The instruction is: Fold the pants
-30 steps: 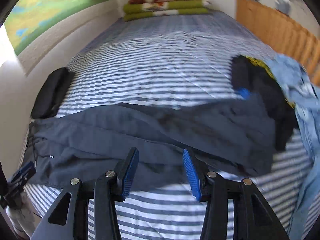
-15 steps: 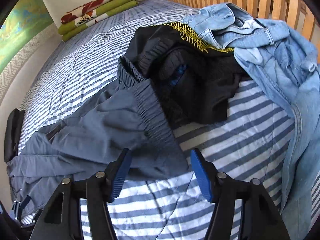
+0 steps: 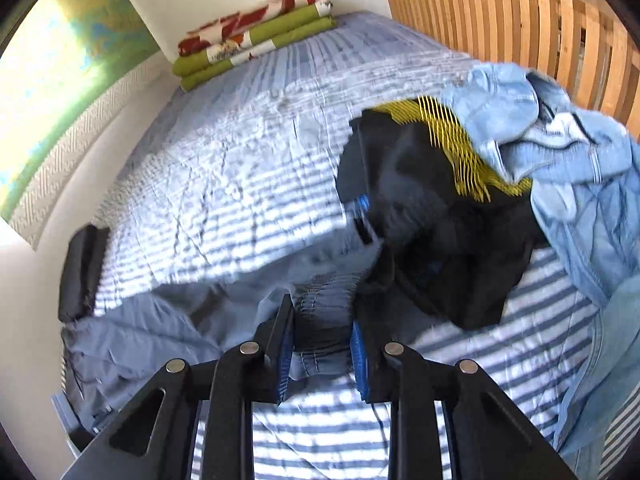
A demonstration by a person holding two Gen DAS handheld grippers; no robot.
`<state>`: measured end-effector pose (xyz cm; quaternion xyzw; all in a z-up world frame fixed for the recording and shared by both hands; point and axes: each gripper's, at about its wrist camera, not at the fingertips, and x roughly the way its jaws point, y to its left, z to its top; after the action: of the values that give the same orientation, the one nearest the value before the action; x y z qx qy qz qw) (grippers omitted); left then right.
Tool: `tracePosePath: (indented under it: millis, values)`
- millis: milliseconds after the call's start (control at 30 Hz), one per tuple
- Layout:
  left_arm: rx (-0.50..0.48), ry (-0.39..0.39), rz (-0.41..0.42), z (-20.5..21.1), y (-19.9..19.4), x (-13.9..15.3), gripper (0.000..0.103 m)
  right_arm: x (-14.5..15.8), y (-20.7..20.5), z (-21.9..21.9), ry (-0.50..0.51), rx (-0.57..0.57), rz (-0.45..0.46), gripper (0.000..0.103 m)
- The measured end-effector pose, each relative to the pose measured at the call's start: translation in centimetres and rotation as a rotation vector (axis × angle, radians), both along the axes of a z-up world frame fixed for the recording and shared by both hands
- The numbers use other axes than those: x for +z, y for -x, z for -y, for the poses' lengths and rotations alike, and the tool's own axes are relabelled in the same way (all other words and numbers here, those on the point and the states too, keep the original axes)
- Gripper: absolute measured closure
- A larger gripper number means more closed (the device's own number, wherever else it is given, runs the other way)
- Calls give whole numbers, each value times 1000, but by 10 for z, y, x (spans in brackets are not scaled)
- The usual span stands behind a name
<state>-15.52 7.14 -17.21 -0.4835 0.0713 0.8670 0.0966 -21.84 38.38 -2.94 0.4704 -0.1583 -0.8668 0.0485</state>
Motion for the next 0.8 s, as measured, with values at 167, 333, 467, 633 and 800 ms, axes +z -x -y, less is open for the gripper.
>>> tracePosePath:
  millis: [167,333,467,633,800]
  values:
    - [10,-33,15,8,-2,-1,102,43,81,12,-16,-54,-88,80]
    - [4,-42,9,12,-9,3,102,33,109,18,-113,-35,-33,53]
    - [8,-53,9,18,-9,5,102,-3,57,-9,-70,-73,25,53]
    - [9,-57,3,15,-17,8,102,-80,-6,-48,15,-170,172,53]
    - [4,-42,-2,12,-20,9,102,-123,0,-67,171,-226,207,53]
